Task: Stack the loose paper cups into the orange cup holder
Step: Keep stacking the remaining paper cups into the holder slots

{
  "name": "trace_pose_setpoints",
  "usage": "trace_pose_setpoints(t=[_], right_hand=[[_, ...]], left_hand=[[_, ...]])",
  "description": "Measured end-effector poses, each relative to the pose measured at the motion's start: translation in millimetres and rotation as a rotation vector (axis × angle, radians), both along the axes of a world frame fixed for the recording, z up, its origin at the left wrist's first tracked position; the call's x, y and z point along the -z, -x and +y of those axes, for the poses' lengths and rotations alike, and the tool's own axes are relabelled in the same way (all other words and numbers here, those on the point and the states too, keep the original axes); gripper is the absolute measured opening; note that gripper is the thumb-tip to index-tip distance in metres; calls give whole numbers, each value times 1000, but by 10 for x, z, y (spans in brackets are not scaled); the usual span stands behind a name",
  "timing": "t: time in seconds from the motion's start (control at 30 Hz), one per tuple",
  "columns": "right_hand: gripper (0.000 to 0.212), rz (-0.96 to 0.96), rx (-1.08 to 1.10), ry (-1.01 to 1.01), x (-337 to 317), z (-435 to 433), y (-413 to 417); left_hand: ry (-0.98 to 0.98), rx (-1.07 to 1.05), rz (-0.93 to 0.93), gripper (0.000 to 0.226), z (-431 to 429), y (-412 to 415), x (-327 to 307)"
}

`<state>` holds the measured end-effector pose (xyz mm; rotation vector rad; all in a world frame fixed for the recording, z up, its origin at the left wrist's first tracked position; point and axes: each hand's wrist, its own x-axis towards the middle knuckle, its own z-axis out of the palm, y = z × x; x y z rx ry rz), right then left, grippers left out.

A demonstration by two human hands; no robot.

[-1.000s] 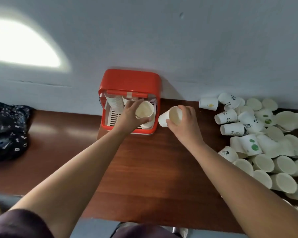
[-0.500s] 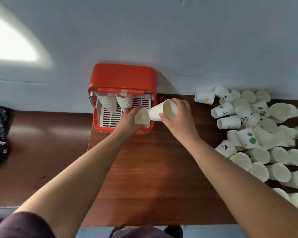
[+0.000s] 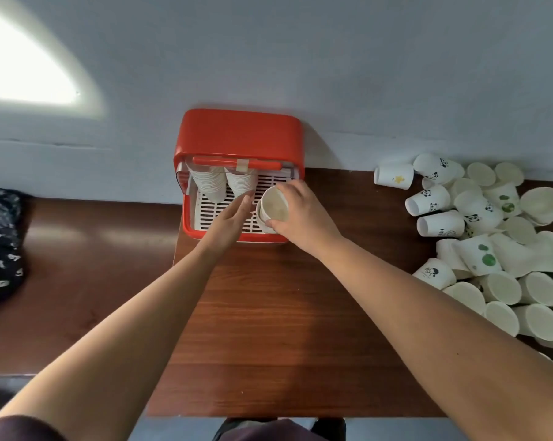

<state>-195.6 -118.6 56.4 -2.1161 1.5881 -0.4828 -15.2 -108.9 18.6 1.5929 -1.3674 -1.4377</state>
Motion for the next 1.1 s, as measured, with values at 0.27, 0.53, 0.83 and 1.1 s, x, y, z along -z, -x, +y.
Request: trace_pose_setpoints(t=[0.27,0.53,0.83,1.1], right_hand=[[79,3,85,-206,161,-59,-20],[59,-30,142,-241,227,207,442],[45,235,183,-210,289,546,2365],[53,232,331,-177,239,227,3678]], left_hand=[[111,71,-90,55,3,63,161],[208,-113,-285,44,152,205,143],[178,-231,-158,28,451,1402,76],[96,171,-322,34,-106,2949,-25]])
